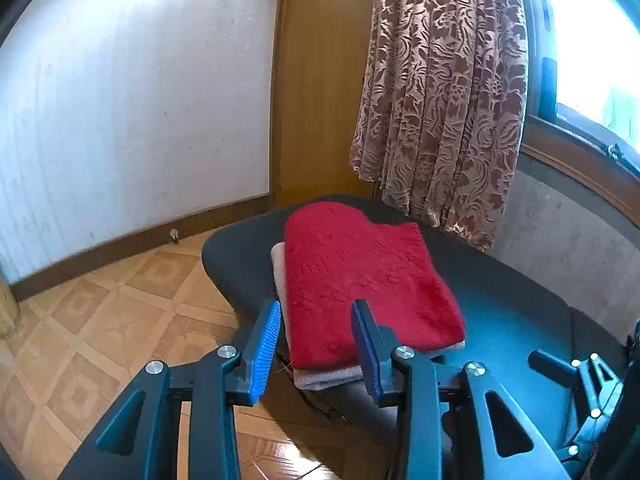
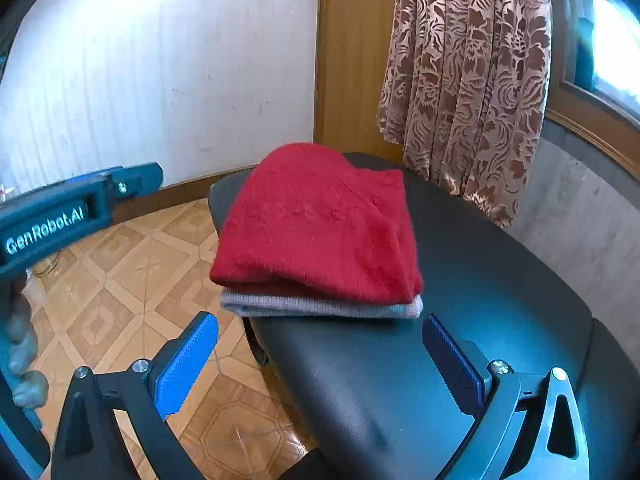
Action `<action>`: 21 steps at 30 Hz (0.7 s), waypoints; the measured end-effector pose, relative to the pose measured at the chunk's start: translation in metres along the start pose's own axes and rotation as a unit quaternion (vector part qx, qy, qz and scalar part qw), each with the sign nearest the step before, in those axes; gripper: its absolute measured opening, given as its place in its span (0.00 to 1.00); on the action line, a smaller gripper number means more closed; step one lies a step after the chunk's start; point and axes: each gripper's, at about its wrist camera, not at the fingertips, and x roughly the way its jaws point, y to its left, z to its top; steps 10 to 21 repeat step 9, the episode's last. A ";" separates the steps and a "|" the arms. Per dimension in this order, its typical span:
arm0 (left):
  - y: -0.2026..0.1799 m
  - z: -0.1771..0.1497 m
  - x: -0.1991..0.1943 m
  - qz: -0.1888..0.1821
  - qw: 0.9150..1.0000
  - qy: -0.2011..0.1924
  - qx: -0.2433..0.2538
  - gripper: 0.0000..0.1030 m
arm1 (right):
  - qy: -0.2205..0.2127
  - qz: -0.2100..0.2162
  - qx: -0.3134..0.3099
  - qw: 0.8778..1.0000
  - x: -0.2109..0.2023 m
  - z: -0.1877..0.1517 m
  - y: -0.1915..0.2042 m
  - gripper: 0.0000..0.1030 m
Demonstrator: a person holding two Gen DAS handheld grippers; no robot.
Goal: Fold clothes
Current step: 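Open both grippers and withdraw from the stacked sweaters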
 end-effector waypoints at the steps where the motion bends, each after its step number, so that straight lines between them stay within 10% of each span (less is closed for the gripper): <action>1: 0.001 0.000 0.000 0.001 1.000 0.000 -0.003 0.36 | 0.002 0.000 0.000 1.000 0.001 -0.001 0.001 1.00; 21: -0.004 -0.009 0.006 0.054 0.998 0.010 0.022 0.38 | 0.014 -0.007 0.009 1.000 0.005 -0.010 0.001 1.00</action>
